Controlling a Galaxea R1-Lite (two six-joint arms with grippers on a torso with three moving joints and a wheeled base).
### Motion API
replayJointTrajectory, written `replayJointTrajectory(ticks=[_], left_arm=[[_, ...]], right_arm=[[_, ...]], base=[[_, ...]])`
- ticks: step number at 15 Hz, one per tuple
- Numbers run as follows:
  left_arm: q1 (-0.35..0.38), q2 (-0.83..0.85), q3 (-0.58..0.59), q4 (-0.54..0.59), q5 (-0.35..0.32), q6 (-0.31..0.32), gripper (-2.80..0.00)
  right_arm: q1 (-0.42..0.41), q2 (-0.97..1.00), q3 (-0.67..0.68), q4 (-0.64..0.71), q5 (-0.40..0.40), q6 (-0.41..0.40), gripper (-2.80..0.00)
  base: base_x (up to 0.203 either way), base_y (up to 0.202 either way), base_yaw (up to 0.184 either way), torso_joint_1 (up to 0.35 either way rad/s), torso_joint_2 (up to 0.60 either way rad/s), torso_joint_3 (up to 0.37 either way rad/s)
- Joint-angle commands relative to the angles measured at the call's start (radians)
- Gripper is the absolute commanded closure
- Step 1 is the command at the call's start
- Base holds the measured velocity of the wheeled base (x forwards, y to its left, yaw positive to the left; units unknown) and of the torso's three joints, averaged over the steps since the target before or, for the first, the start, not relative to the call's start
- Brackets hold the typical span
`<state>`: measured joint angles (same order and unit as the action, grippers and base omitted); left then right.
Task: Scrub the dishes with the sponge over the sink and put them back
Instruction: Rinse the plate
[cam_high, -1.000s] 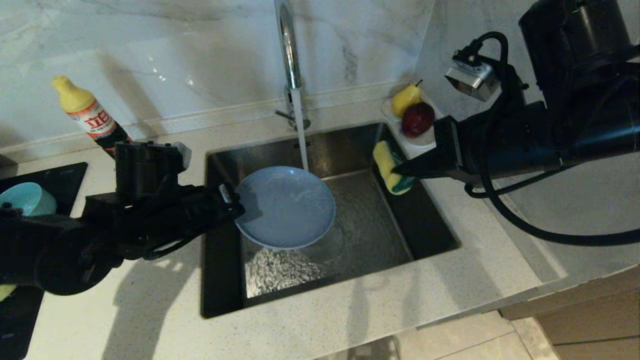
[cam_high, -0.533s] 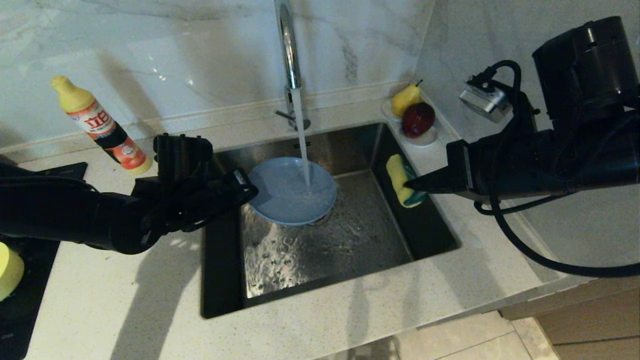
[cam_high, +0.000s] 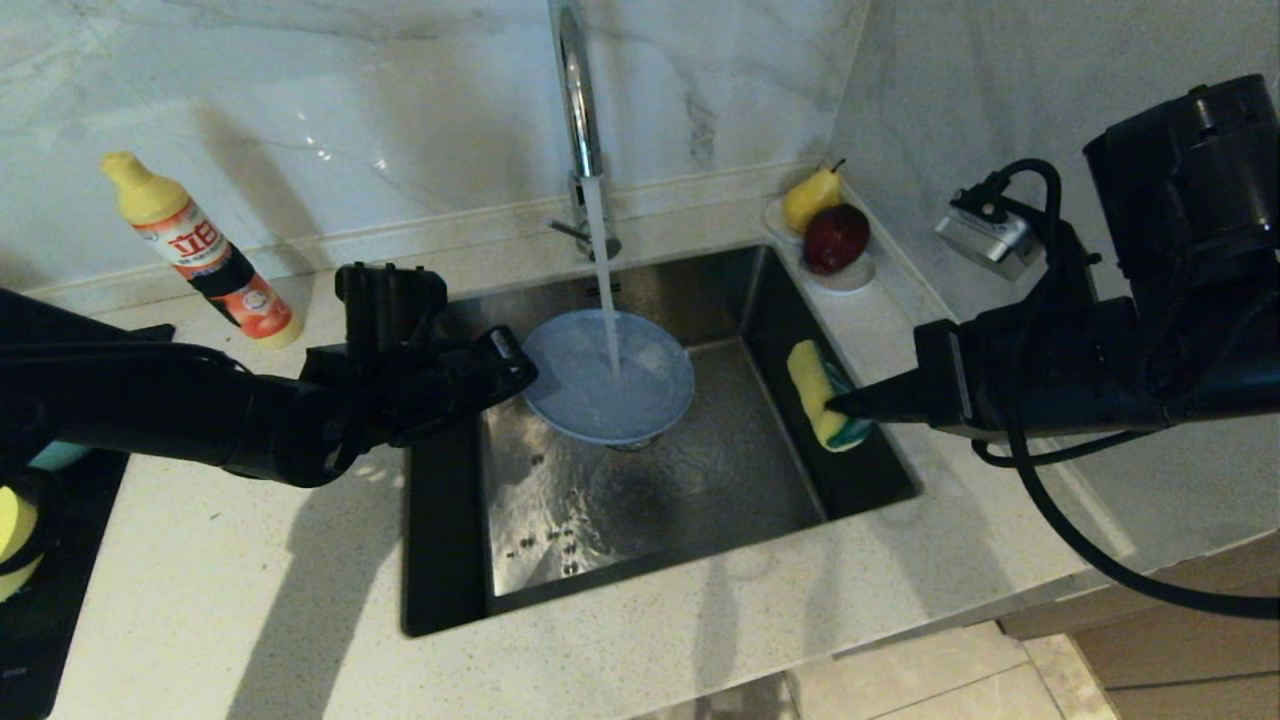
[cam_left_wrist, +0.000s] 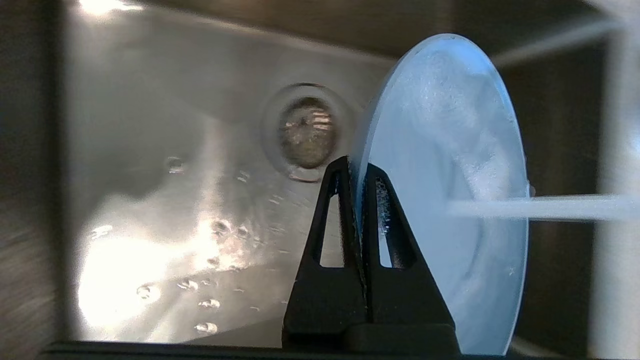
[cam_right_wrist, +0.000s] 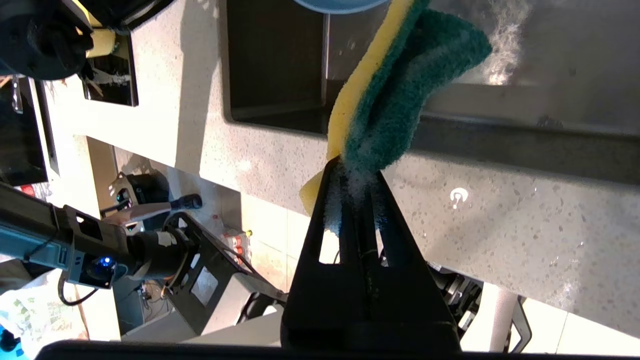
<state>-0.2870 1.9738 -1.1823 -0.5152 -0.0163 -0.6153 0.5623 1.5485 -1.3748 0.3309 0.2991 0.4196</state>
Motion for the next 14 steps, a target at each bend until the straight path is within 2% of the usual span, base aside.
replayJointTrajectory(ticks=[1,3,8,11,14], left_arm=[[-0.004,0.012,-0.003,-0.028,-0.019,-0.001,0.00],[-0.024,0.033,-0.008,-0.071,-0.021,0.003,0.00],[-0.034,0.041,-0.001,-0.109,-0.139,0.010,0.00],[-0.031,0.044,-0.004,-0.122,-0.136,0.019,0.00],[0.006,0.003,0.035,-0.127,-0.095,0.115,0.00]], right_arm=[[0.000,-0.023,0.020,0.002,0.005,0.002,0.00],[-0.013,-0.041,0.040,0.001,0.034,0.002,0.00],[-0.021,-0.041,0.046,0.001,0.049,0.002,0.00],[-0.021,-0.041,0.045,0.000,0.049,0.001,0.00],[-0.021,-0.042,0.051,0.000,0.048,0.001,0.00]], base=[[0.000,0.000,0.000,0.000,0.00,0.000],[0.000,0.000,0.000,0.000,0.00,0.000],[0.000,0.000,0.000,0.000,0.00,0.000],[0.000,0.000,0.000,0.000,0.00,0.000],[0.000,0.000,0.000,0.000,0.00,0.000]])
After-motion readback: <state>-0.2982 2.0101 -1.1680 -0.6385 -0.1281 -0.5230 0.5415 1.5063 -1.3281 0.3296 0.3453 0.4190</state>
